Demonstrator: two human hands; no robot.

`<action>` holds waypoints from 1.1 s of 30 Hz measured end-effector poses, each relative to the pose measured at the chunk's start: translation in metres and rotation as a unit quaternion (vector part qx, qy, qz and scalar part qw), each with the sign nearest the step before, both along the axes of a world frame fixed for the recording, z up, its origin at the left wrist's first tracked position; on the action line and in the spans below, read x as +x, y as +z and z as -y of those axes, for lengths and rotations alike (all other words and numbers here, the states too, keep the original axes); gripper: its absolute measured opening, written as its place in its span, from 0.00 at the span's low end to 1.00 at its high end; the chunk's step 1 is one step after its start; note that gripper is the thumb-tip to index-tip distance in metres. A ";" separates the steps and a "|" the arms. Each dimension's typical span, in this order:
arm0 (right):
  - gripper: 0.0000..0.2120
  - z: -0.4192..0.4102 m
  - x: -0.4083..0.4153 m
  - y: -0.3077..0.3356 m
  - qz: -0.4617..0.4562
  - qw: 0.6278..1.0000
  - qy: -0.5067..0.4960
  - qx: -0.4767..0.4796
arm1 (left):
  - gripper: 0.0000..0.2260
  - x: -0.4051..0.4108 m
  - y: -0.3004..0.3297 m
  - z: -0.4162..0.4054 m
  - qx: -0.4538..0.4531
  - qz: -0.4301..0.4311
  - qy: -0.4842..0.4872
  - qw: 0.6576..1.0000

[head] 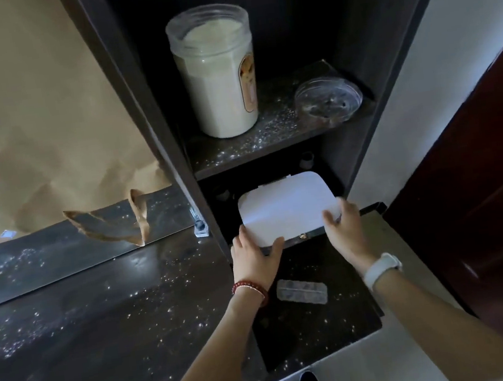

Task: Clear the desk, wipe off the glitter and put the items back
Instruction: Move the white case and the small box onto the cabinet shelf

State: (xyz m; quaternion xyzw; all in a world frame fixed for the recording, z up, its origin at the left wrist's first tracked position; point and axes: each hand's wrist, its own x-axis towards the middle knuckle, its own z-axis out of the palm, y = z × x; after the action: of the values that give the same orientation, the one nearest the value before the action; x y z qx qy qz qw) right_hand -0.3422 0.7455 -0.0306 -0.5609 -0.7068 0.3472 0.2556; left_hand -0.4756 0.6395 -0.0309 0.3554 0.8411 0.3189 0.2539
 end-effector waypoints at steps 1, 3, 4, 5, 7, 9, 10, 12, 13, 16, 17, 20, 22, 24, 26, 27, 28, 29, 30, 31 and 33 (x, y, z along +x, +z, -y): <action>0.15 -0.005 -0.002 -0.002 -0.006 1.000 0.008 -0.015 | 0.37 -0.001 -0.001 -0.003 -0.008 -0.001 0.004 1.000; 0.23 -0.013 -0.007 -0.007 -0.024 0.999 0.015 -0.041 | 0.36 -0.004 -0.002 -0.010 -0.014 -0.001 0.014 1.000; 0.25 -0.018 -0.010 -0.010 -0.031 0.998 0.020 -0.045 | 0.36 -0.006 -0.002 -0.015 -0.019 -0.003 0.022 1.000; 0.26 -0.021 -0.014 -0.011 -0.035 0.998 0.026 -0.046 | 0.36 -0.009 -0.002 -0.020 -0.027 -0.006 0.029 0.999; 0.26 -0.031 -0.020 -0.013 -0.029 0.998 0.037 -0.042 | 0.36 -0.014 -0.001 -0.032 -0.050 -0.016 0.039 0.998; 0.26 -0.039 -0.025 -0.011 -0.019 0.998 0.042 -0.052 | 0.35 -0.017 0.000 -0.042 -0.071 -0.022 0.049 0.996; 0.26 -0.041 -0.028 -0.010 -0.015 0.998 0.042 -0.054 | 0.35 -0.018 0.000 -0.045 -0.078 -0.023 0.053 0.995; 0.26 -0.042 -0.030 -0.011 -0.003 0.998 0.039 -0.047 | 0.35 -0.017 0.000 -0.046 -0.085 -0.034 0.057 0.994; 0.26 -0.039 -0.029 -0.013 -0.004 0.999 0.033 -0.031 | 0.34 -0.014 0.000 -0.043 -0.078 -0.045 0.060 0.994; 0.24 -0.013 -0.016 -0.025 -0.074 0.996 0.016 0.050 | 0.32 0.000 -0.009 -0.022 -0.024 -0.088 0.067 0.994; 0.23 0.000 -0.008 -0.034 -0.096 0.993 0.013 0.066 | 0.31 0.006 -0.015 -0.010 -0.015 -0.101 0.064 0.993; 0.21 0.040 0.018 -0.076 -0.054 0.996 0.063 0.024 | 0.27 0.022 -0.047 0.035 -0.057 -0.168 0.026 0.984; 0.21 0.057 0.031 -0.113 0.063 0.981 0.156 -0.093 | 0.28 0.023 -0.068 0.062 -0.147 -0.187 -0.002 0.971; 0.21 0.068 0.042 -0.151 0.204 0.936 0.230 -0.172 | 0.29 0.017 -0.089 0.083 -0.237 -0.177 -0.025 0.955; 0.21 0.073 0.047 -0.174 0.293 0.910 0.239 -0.168 | 0.29 0.009 -0.102 0.098 -0.262 -0.182 -0.040 0.947; 0.22 0.073 0.046 -0.180 0.319 0.906 0.233 -0.153 | 0.29 0.007 -0.105 0.103 -0.264 -0.191 -0.050 0.944; 0.24 0.072 0.044 -0.185 0.335 0.904 0.232 -0.131 | 0.30 0.005 -0.108 0.107 -0.260 -0.201 -0.052 0.943; 0.26 0.069 0.040 -0.189 0.346 0.902 0.235 -0.109 | 0.32 0.004 -0.112 0.111 -0.253 -0.208 -0.051 0.944; 0.28 0.065 0.036 -0.192 0.356 0.898 0.243 -0.090 | 0.32 0.003 -0.113 0.112 -0.248 -0.210 -0.053 0.944; 0.30 0.061 0.031 -0.194 0.371 0.889 0.256 -0.080 | 0.33 0.003 -0.115 0.112 -0.246 -0.209 -0.055 0.945; 0.31 0.053 0.021 -0.199 0.399 0.868 0.284 -0.078 | 0.32 0.003 -0.117 0.110 -0.248 -0.207 -0.049 0.945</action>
State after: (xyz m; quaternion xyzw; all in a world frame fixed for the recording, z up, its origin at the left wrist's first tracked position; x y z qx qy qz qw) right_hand -0.3211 0.6923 -0.2300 -0.4451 -0.8479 0.2051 -0.2024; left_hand -0.4728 0.5291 -0.1483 0.3800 0.9093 0.0063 0.1696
